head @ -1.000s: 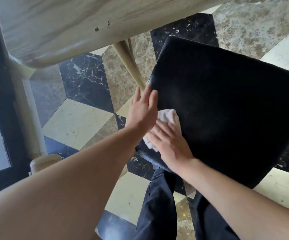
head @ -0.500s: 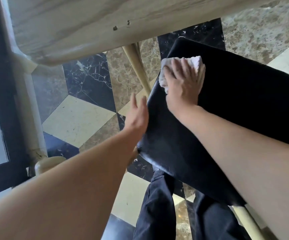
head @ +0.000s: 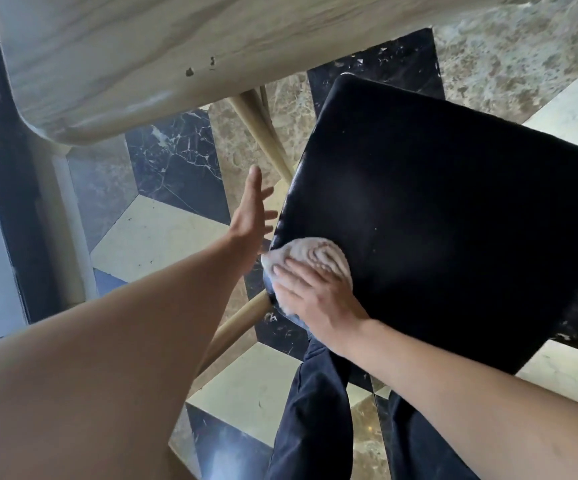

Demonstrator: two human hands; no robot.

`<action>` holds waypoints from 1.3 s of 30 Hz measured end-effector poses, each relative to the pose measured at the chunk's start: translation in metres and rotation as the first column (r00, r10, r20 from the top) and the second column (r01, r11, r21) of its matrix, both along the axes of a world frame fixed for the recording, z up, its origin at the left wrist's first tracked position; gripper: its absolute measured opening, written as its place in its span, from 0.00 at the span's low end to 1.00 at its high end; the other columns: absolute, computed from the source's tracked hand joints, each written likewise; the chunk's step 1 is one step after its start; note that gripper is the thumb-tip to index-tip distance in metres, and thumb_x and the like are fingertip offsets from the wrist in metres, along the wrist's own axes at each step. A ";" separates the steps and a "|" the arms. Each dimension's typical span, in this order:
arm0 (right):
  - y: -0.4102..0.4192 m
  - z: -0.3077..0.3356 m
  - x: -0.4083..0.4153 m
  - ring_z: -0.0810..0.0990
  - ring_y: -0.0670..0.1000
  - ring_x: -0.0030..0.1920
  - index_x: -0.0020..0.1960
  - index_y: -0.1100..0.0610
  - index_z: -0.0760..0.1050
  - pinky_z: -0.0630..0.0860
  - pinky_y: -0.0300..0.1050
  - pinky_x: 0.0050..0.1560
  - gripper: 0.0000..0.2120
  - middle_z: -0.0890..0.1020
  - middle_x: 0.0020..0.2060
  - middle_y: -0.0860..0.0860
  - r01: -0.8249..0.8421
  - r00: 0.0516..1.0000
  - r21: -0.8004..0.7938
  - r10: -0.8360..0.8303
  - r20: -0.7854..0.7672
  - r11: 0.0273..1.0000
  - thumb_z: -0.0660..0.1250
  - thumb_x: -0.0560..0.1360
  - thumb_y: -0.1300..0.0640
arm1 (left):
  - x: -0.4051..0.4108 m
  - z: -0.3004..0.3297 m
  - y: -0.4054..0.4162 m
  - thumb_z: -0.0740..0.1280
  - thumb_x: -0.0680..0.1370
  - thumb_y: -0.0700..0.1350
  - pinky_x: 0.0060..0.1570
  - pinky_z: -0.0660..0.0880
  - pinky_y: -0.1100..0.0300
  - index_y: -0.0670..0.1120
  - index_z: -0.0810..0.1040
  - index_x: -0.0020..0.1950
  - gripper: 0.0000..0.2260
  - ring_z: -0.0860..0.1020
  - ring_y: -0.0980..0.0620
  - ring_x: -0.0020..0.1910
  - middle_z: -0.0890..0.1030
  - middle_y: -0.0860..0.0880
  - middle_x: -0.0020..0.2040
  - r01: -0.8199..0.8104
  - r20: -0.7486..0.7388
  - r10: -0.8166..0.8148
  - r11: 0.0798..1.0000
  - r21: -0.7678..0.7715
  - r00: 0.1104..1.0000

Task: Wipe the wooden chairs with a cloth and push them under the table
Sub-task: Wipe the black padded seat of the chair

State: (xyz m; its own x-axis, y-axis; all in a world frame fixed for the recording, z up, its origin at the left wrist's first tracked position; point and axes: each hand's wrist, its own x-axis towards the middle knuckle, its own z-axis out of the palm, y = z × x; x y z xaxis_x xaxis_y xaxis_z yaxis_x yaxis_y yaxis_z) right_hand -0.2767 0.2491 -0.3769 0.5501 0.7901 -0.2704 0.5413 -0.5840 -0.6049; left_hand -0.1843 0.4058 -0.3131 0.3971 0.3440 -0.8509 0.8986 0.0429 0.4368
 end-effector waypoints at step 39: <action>-0.292 0.007 -0.015 0.72 0.46 0.71 0.67 0.48 0.79 0.65 0.46 0.74 0.21 0.76 0.69 0.44 -0.691 0.691 0.003 0.660 0.293 0.723 0.73 0.74 0.53 | -0.165 -0.015 -0.195 0.62 0.73 0.40 0.75 0.57 0.35 0.61 0.37 0.82 0.47 0.34 0.36 0.81 0.31 0.46 0.82 0.902 -0.402 -0.819 0.301 0.308 0.410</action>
